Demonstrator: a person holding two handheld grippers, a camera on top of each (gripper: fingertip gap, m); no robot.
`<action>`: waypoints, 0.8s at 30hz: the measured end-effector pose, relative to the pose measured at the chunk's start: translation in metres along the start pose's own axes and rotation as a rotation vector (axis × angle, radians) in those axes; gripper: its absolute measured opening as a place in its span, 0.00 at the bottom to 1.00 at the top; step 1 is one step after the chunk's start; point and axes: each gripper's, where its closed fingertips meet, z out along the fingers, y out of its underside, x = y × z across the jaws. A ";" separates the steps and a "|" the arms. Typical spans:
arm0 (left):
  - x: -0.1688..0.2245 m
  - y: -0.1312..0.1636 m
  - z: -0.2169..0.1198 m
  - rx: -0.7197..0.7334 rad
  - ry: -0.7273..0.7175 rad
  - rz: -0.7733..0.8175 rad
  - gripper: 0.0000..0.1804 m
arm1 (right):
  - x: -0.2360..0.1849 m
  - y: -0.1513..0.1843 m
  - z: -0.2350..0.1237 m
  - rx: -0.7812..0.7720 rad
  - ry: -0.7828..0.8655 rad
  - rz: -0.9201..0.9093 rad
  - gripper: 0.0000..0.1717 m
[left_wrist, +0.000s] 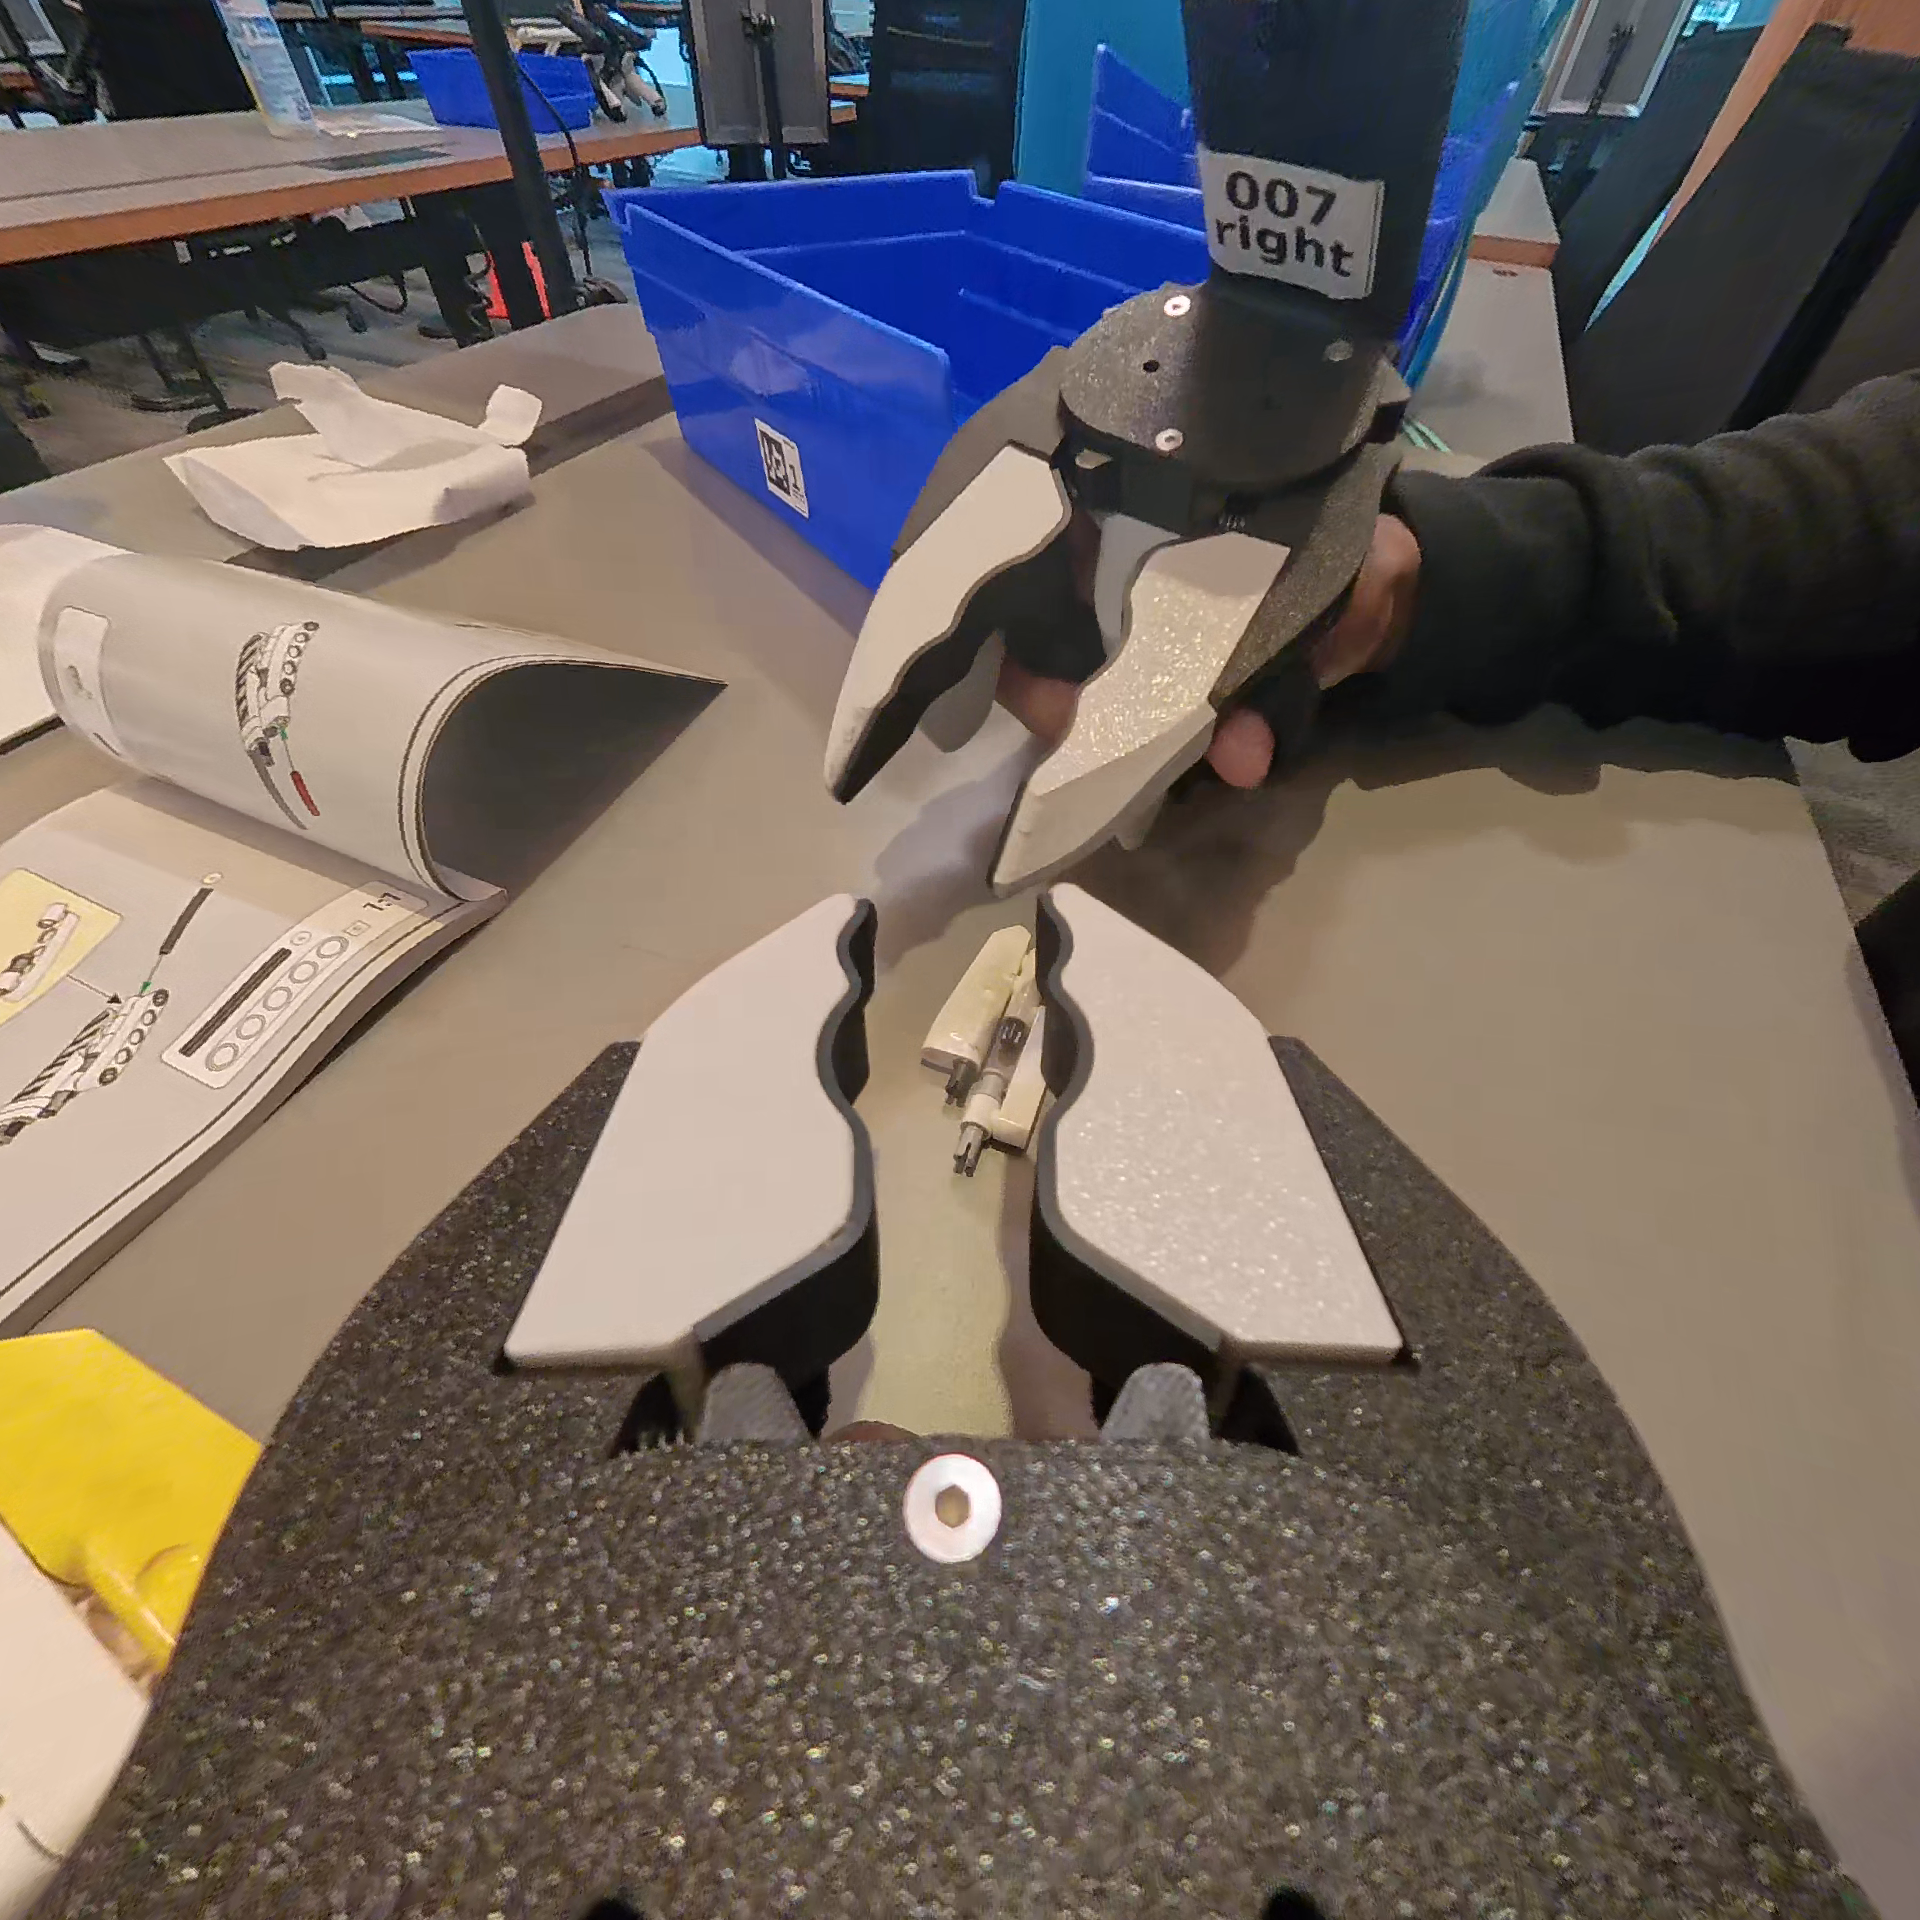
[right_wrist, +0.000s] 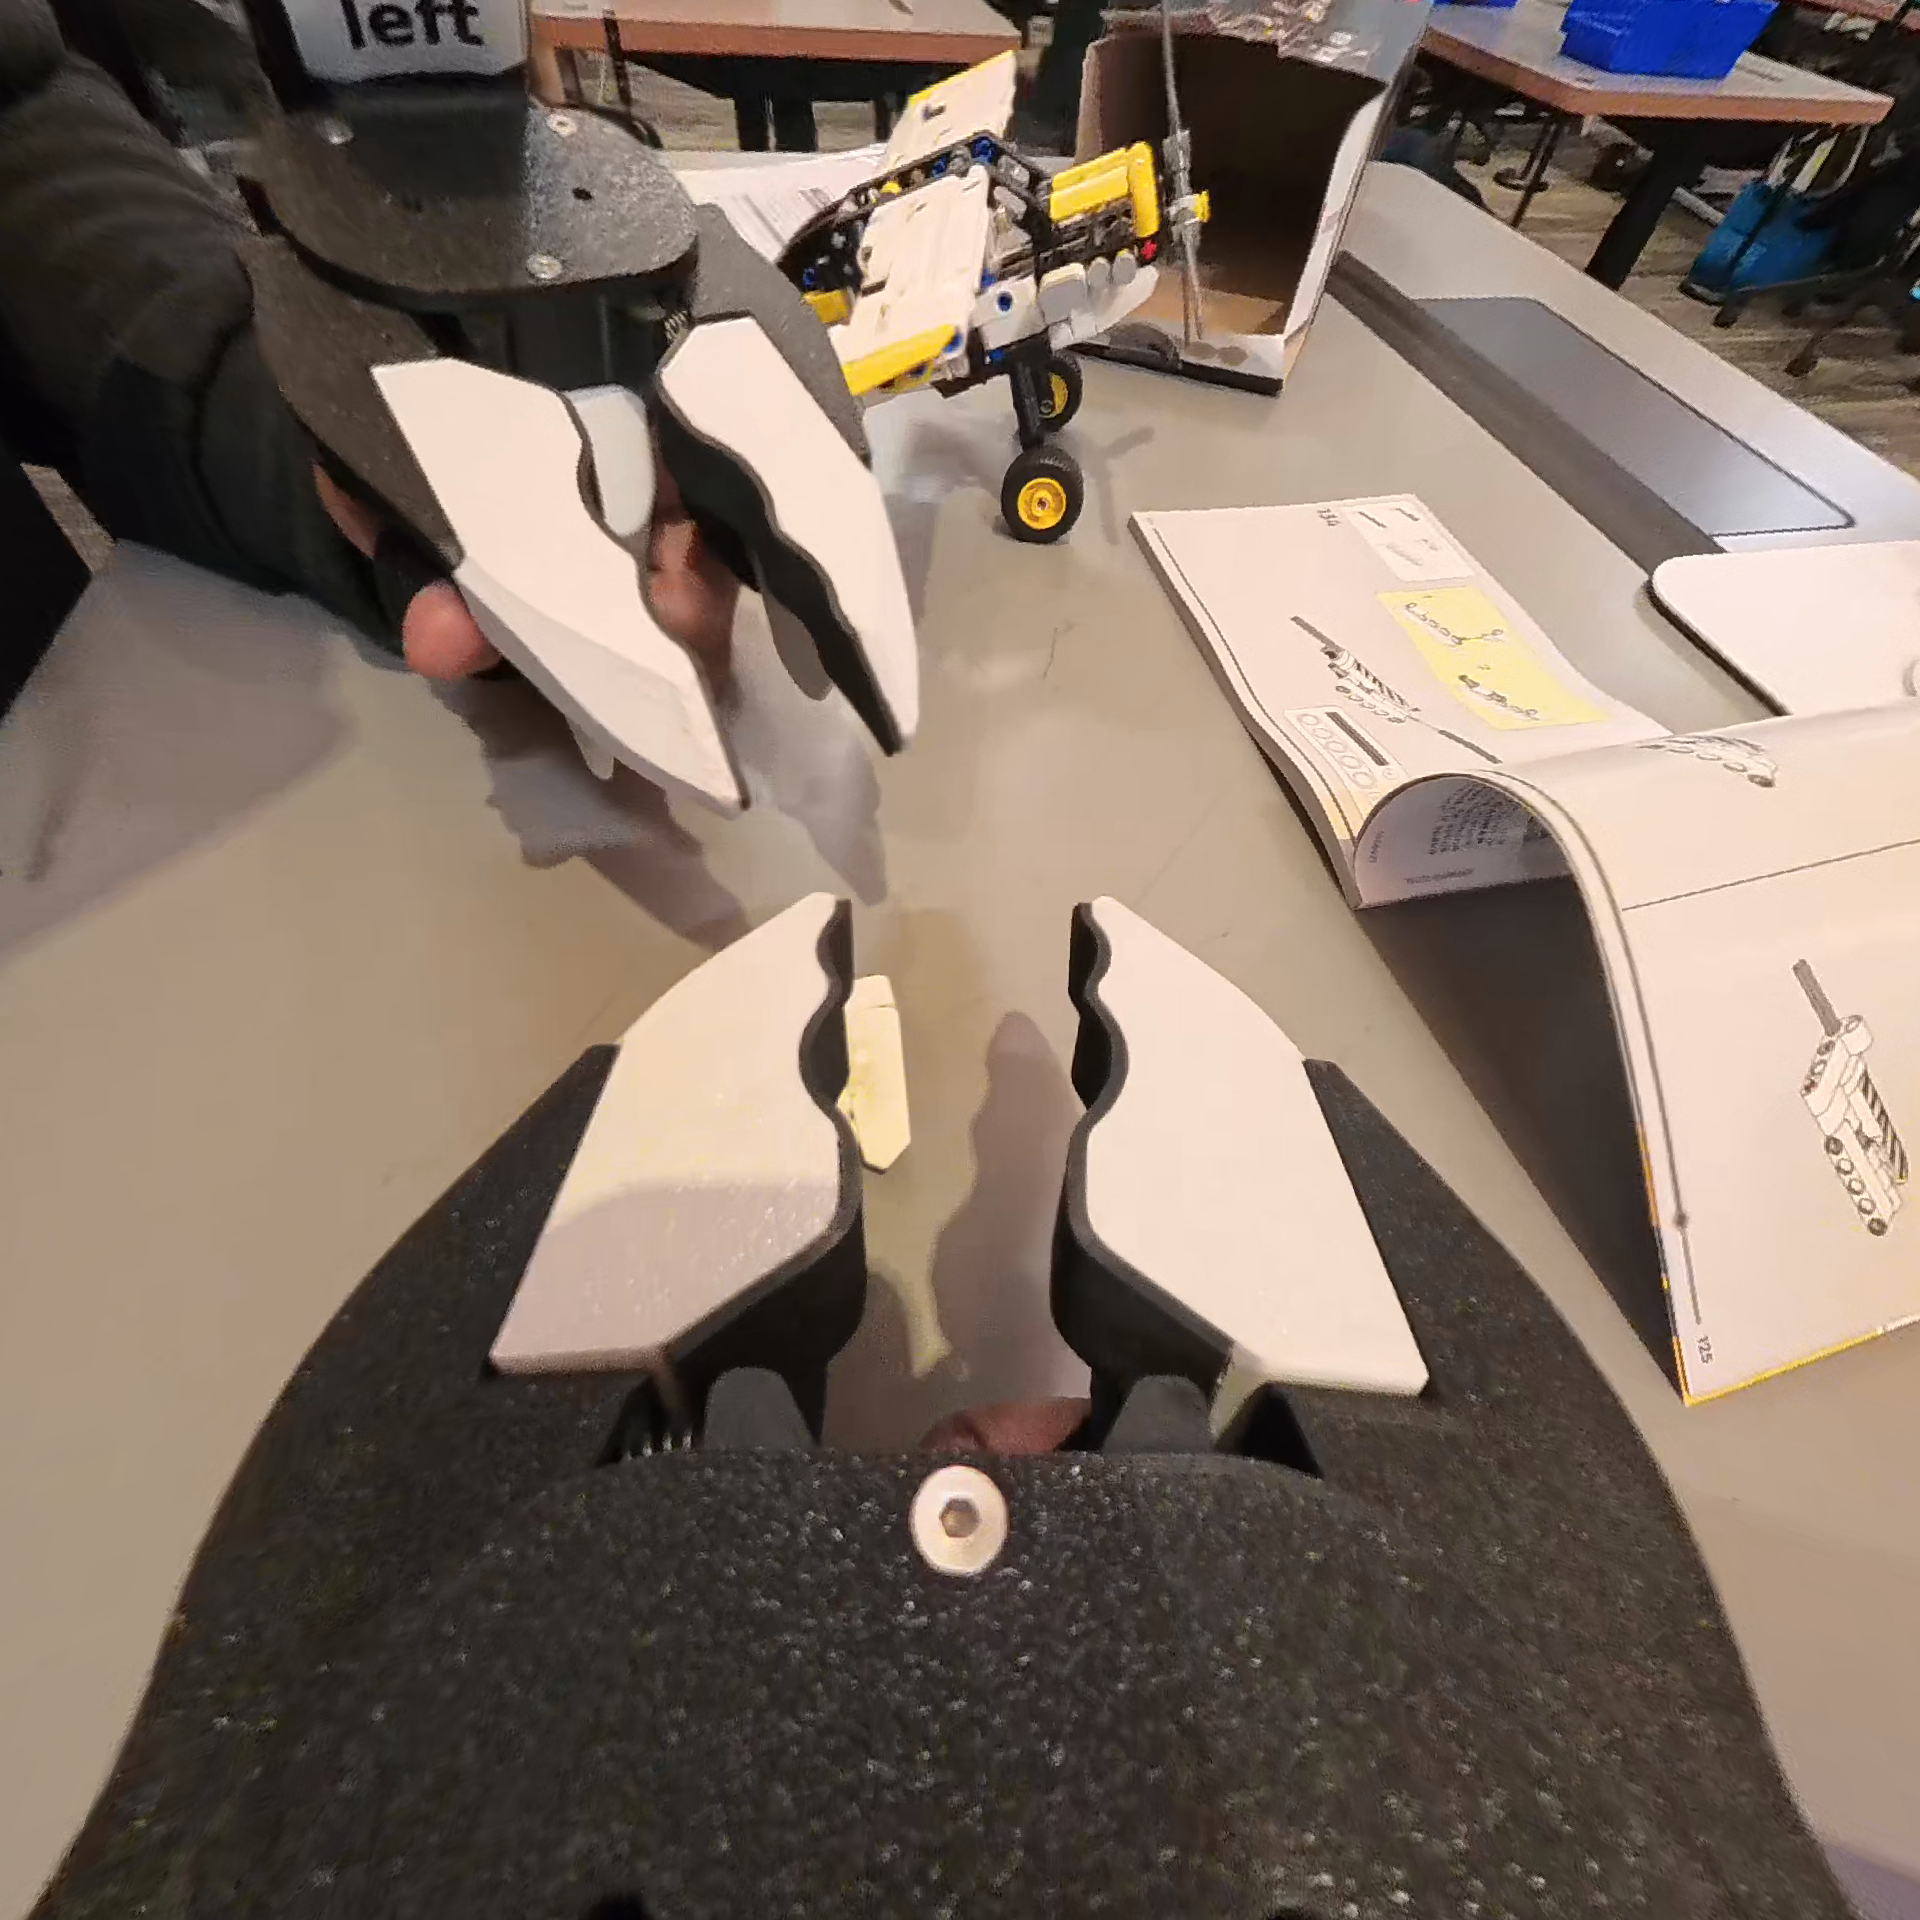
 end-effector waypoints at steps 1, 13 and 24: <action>0.000 0.000 0.000 0.001 0.001 0.001 0.16 | 0.001 0.000 0.000 -0.001 -0.002 0.008 0.23; -0.002 0.002 -0.002 -0.007 -0.013 0.024 0.16 | 0.004 -0.003 0.002 0.017 -0.006 0.013 0.22; -0.001 0.004 -0.002 -0.019 -0.010 0.034 0.16 | 0.009 -0.004 0.000 0.033 0.007 0.056 0.21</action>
